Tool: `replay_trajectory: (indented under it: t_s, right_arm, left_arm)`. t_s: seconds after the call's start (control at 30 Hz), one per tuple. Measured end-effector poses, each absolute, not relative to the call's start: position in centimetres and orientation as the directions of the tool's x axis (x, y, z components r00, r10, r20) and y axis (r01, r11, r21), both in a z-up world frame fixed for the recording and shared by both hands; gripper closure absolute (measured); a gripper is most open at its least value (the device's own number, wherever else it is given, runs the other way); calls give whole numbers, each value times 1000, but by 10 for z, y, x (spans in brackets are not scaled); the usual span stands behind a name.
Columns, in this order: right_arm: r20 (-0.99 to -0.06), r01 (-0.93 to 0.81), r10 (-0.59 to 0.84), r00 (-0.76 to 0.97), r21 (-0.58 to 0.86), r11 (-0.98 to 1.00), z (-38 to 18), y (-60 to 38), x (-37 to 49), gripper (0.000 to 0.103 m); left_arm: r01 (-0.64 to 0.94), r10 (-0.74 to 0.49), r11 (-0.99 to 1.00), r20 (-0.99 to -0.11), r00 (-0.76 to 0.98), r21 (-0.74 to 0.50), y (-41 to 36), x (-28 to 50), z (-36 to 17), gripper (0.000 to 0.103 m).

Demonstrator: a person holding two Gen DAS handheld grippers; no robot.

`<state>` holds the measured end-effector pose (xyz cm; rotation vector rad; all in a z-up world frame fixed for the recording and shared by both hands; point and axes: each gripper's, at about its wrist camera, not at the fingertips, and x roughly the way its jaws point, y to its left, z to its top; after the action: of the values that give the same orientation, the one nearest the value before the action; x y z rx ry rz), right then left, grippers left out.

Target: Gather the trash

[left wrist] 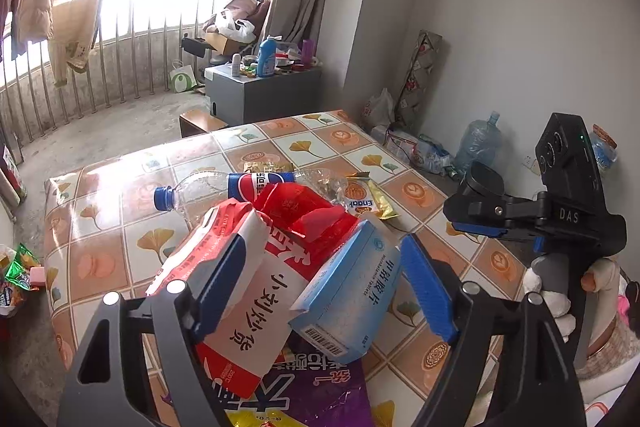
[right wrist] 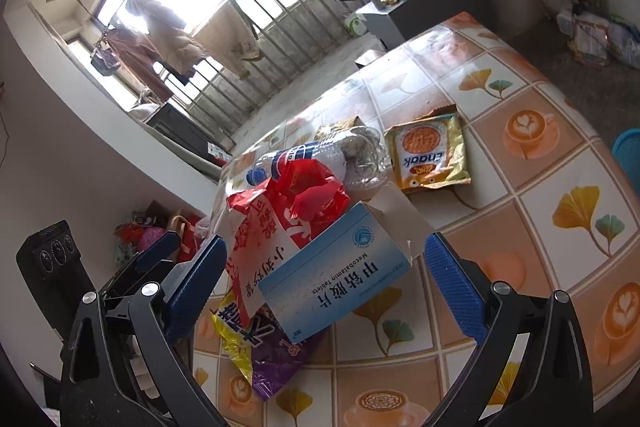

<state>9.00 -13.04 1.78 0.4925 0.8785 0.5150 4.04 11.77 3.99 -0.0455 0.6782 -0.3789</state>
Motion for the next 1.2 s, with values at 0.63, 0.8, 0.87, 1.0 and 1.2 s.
replay_trajectory:
  t_s: [0.63, 0.8, 0.87, 1.0, 1.2]
  right_arm:
    - [-616, -178, 642, 457, 644, 744, -5, -120, 101, 10]
    - [-618, -168, 647, 447, 653, 739, -9, -123, 102, 10]
    - [-618, -164, 646, 447, 654, 739, -9, -125, 101, 11]
    - [-619, -163, 637, 459, 646, 746, -9, -137, 98, 11]
    - [-631, -98, 649, 425, 680, 726, -33, -160, 95, 12]
  left_arm:
    - [284, -371, 928, -683, 630, -242, 132, 55, 5, 49]
    - [265, -358, 933, -719, 596, -245, 131, 59, -6, 50]
    - [262, -367, 929, -732, 574, -260, 129, 61, -11, 50]
    - [269, -384, 921, -758, 527, -280, 120, 61, -21, 50]
    - [287, -369, 925, -757, 539, -247, 111, 51, -20, 50]
